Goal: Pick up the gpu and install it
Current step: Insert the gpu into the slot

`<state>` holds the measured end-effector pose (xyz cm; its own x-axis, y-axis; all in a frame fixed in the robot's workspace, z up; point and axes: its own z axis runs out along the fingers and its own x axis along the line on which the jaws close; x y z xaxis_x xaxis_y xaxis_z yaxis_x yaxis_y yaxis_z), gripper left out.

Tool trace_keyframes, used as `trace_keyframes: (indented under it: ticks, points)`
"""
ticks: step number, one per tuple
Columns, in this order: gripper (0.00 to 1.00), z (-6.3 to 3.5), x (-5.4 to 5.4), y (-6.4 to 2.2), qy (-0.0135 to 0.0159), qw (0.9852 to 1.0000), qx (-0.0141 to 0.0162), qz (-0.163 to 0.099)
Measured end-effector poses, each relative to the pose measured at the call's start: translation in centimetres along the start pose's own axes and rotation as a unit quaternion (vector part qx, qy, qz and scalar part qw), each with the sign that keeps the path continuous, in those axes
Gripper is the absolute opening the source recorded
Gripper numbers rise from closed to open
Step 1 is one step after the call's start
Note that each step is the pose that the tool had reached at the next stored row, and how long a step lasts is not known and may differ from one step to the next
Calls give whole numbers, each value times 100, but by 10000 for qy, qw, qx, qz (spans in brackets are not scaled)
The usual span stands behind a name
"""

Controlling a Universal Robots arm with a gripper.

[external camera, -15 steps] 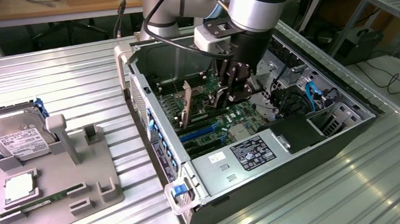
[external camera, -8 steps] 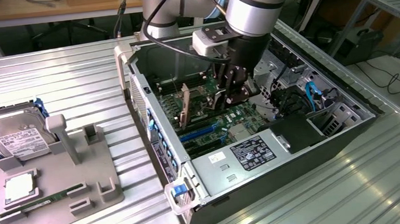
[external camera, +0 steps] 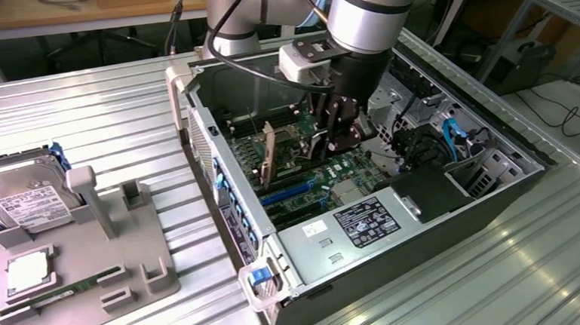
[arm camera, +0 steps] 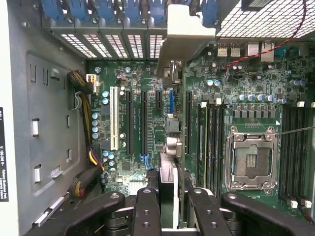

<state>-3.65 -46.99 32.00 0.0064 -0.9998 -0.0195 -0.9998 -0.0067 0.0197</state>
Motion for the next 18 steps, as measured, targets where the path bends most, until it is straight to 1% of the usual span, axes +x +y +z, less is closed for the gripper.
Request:
trace_keyframes:
  ticks: [6,10,12,18]
  points:
    - [27,-3,-4,0,-1,10000,0,0]
    - [27,-3,-59,0,0,10000,0,0]
    - [27,-2,-106,-1,0,10000,0,0]
    - [27,1,-110,-1,1,10000,0,0]
